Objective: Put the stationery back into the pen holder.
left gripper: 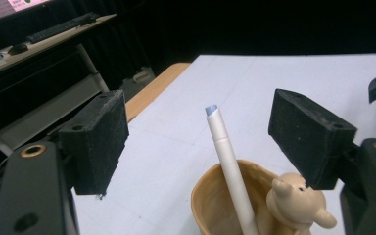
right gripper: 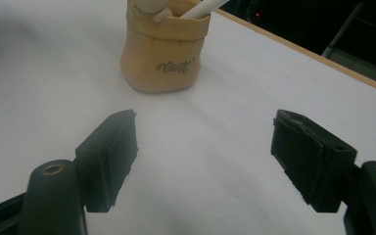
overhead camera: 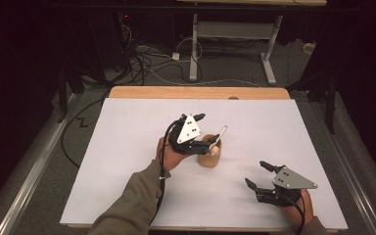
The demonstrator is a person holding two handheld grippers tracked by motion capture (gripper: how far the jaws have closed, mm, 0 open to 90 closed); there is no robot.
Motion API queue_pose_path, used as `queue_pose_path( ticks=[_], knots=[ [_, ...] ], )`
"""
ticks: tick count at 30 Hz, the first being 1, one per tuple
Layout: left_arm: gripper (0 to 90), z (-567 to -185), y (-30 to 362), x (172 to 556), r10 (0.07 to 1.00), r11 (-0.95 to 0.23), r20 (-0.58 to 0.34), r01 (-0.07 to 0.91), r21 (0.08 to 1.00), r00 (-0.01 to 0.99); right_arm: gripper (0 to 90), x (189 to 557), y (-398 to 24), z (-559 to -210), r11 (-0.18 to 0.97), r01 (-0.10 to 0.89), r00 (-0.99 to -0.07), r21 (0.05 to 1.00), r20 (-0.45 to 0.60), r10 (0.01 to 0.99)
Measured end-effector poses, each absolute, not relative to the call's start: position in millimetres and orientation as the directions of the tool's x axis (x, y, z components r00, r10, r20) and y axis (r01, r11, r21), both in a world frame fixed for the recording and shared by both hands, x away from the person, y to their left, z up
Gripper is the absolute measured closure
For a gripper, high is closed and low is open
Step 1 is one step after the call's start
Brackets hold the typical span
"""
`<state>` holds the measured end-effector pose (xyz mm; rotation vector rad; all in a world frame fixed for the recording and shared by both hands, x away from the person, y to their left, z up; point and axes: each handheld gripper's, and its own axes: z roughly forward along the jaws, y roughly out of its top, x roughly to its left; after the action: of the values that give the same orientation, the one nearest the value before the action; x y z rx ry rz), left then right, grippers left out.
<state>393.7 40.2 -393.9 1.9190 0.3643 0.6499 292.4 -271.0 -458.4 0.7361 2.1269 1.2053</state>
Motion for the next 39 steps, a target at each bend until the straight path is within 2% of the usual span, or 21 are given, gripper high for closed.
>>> queue_pose_path(
  ticks=[18,39],
  knots=[
    [19.5,-388,44,380,0.485,-0.5,0.362,-0.087,0.862,0.796,25.8,291,-270,-458,0.439,0.171,-0.684,0.882,-0.215,0.697],
    [19.4,-389,56,356,0.451,-0.547,0.419,-0.127,0.828,0.788,25.8,290,-268,-458,0.455,0.157,-0.689,0.877,-0.233,0.687]
  ],
)
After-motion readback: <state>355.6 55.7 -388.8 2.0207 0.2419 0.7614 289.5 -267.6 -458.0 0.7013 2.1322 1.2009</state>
